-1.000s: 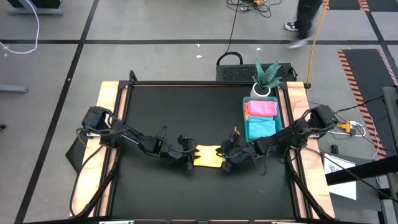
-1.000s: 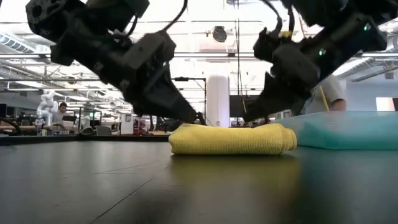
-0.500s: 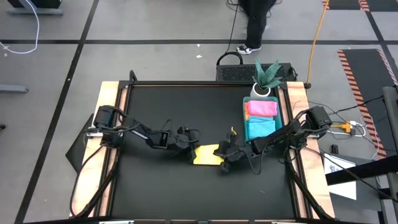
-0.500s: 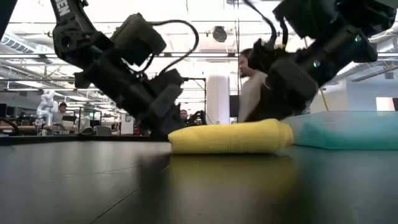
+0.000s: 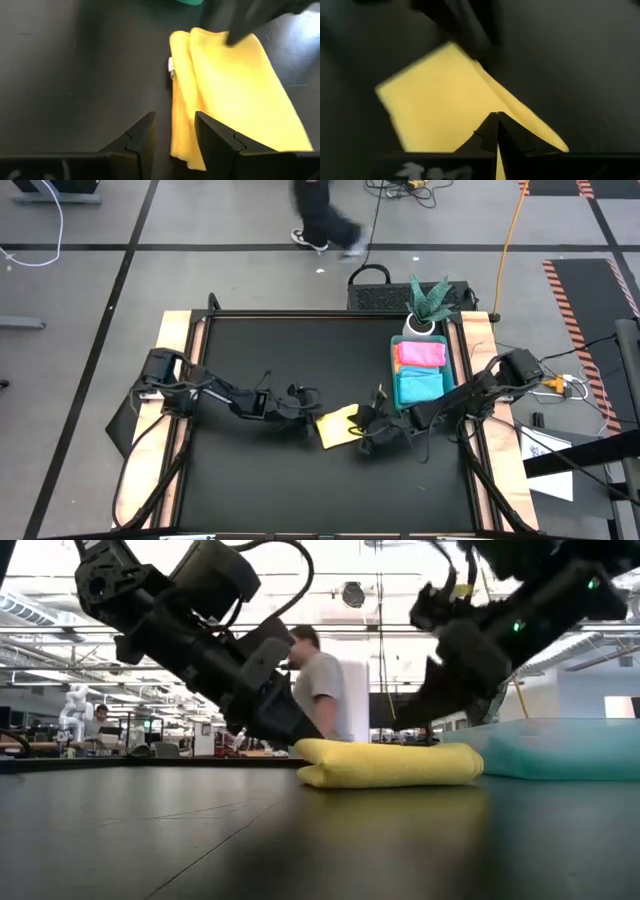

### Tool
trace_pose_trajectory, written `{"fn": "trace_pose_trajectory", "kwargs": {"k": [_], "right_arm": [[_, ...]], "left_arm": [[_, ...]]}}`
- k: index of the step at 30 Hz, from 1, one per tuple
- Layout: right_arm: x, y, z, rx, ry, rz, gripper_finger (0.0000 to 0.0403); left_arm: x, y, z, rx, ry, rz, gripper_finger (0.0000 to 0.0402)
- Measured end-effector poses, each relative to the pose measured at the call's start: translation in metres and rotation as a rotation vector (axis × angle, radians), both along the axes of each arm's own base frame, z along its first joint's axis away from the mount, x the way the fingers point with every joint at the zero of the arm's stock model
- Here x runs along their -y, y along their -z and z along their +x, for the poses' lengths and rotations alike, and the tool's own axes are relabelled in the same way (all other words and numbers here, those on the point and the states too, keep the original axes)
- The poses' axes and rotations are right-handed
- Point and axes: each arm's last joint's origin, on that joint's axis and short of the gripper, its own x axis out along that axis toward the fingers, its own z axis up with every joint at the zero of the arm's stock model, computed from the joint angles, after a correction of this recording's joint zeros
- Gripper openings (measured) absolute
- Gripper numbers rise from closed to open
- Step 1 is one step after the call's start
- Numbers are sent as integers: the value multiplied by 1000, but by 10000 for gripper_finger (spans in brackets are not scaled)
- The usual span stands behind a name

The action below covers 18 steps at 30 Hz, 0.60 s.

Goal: Fold microfiber towels
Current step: Put the yellow microfiber cloth into the green bin

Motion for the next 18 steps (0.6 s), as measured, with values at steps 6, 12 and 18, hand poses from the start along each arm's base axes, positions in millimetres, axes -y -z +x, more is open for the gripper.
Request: {"fn": "trace_pose_trajectory", "kwargs": {"k": [6,12,18], "right_arm": [[-11,-11,-1,50,-94,-46,14],[-14,-12,0,49,-182,-1,63],[-20,-10,5,51,-407,-40,140]], "left_arm": [[-12,2,3,9,7,12,140],[-22,6,1,-38,-14,29,140],[-22,16,6,-25,23,7,140]]}}
